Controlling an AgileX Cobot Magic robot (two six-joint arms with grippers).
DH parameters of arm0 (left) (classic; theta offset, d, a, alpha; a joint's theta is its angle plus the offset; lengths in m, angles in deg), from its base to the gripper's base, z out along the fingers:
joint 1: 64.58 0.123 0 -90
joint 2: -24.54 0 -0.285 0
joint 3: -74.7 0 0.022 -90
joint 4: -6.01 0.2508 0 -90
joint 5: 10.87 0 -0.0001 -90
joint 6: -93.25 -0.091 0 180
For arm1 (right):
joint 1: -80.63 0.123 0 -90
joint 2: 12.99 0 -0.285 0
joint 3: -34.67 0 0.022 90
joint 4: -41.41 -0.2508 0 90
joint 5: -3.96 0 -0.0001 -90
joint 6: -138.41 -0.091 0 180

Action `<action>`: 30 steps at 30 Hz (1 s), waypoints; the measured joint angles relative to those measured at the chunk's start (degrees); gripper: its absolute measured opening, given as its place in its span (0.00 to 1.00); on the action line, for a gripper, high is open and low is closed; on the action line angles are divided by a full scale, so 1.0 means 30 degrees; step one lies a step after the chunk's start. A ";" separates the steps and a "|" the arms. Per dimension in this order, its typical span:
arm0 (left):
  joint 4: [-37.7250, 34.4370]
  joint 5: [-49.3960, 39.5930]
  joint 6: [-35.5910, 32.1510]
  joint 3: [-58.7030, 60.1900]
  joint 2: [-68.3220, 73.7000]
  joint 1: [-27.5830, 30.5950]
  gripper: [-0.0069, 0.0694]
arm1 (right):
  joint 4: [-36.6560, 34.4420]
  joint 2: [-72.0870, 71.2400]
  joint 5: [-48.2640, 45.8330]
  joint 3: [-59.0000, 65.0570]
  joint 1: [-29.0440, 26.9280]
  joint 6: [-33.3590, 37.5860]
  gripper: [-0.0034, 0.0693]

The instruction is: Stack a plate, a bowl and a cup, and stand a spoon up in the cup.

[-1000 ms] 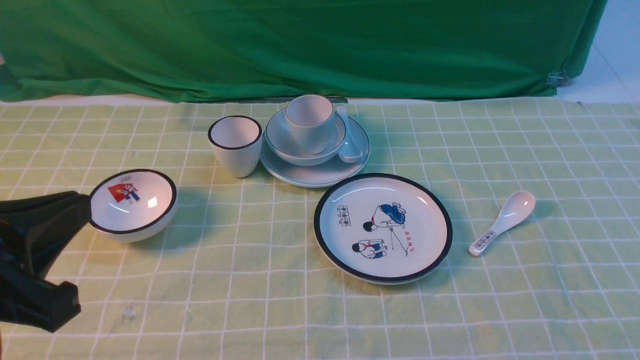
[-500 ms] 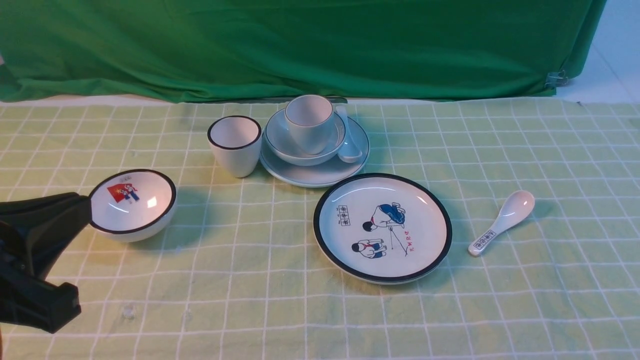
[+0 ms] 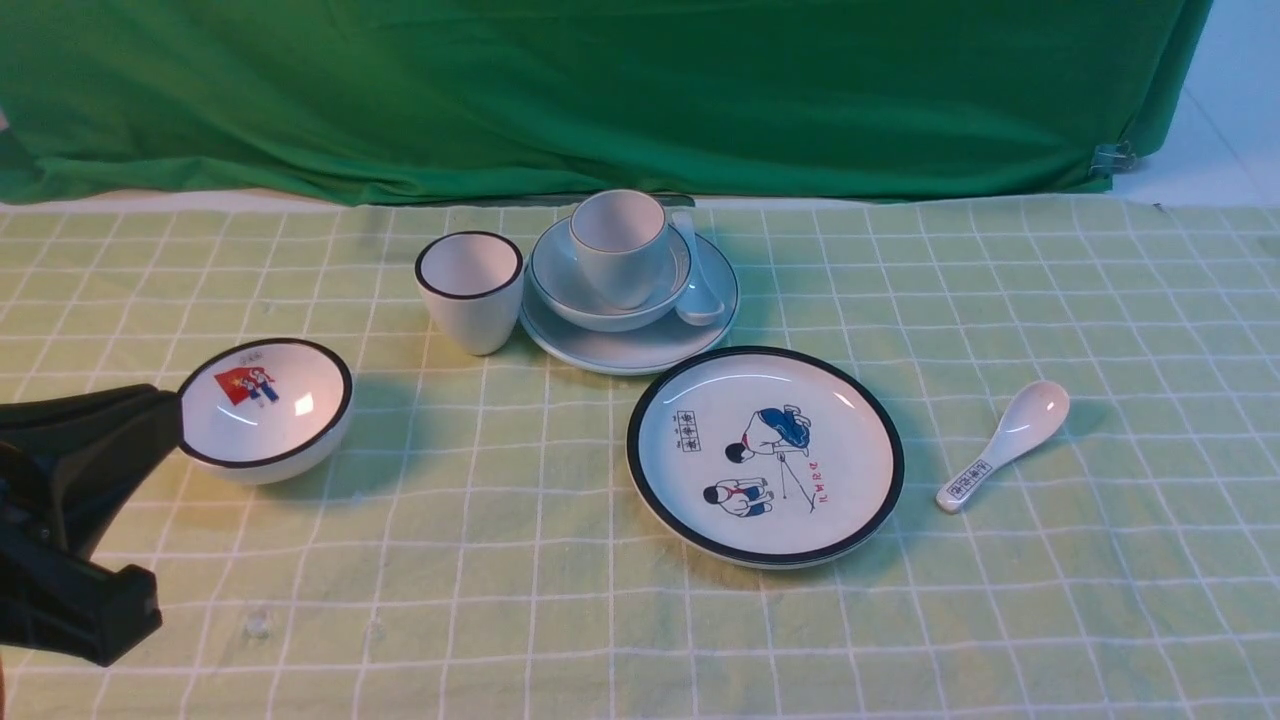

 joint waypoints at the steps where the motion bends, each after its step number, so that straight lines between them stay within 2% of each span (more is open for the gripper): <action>1: 0.0000 0.0000 0.0000 0.0000 0.0000 0.0000 0.11 | 0.0000 0.0000 0.0000 0.0000 0.0000 0.0000 0.11; 8: 0.0000 0.0454 0.0000 0.0360 -0.0189 0.0000 0.11 | -0.0003 0.0000 0.0018 0.0000 0.0000 0.0000 0.12; 16: 0.0631 0.2776 0.0050 0.3838 -0.3025 0.0595 0.11 | -0.0020 0.0000 -0.0002 0.0000 0.0000 0.0000 0.15; 21: 0.0650 0.6003 0.0516 0.6767 -0.6124 0.1264 0.11 | -0.0020 0.0000 -0.0002 0.0000 0.0000 0.0000 0.18; 26: 0.0170 1.0456 0.0827 1.0369 -0.9026 0.2383 0.11 | -0.0020 0.0000 -0.0002 0.0000 0.0000 0.0000 0.19; 30: -0.1278 0.7967 0.0870 1.0564 -1.0294 0.2949 0.11 | -0.0020 0.0000 -0.0002 0.0000 0.0000 0.0000 0.21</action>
